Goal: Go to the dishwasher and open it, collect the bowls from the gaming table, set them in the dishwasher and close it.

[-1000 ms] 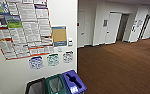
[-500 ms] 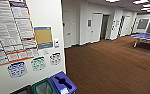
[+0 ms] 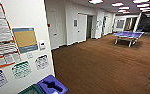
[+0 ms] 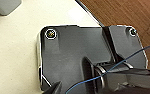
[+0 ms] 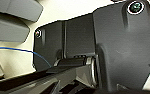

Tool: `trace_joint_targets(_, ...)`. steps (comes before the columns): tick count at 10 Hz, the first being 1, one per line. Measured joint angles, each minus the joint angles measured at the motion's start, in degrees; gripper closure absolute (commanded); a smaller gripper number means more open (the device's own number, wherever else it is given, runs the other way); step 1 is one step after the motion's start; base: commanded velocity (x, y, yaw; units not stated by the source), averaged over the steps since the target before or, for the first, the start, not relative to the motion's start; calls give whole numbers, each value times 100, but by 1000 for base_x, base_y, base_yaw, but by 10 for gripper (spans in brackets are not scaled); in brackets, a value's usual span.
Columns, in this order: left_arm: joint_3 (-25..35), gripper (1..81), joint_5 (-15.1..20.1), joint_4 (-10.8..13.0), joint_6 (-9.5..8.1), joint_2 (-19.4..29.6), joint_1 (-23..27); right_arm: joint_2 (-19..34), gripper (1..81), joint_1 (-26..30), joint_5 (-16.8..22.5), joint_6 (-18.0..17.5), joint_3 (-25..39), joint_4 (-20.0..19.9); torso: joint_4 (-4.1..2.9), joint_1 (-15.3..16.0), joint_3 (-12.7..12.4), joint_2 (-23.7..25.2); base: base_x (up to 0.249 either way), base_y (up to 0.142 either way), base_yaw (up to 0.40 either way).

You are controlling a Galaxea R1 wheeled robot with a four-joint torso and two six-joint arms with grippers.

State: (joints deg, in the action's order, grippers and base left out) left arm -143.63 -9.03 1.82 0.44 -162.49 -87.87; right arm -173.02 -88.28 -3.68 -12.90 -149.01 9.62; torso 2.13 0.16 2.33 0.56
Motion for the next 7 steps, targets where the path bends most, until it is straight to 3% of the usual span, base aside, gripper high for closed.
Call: trace_joint_targets(7, 2, 10, 0, 7, 0, 9, -16, 4, 10, -49, 0, 0, -4, 5, 0, 0, 0, 0, 0, 0, -400)
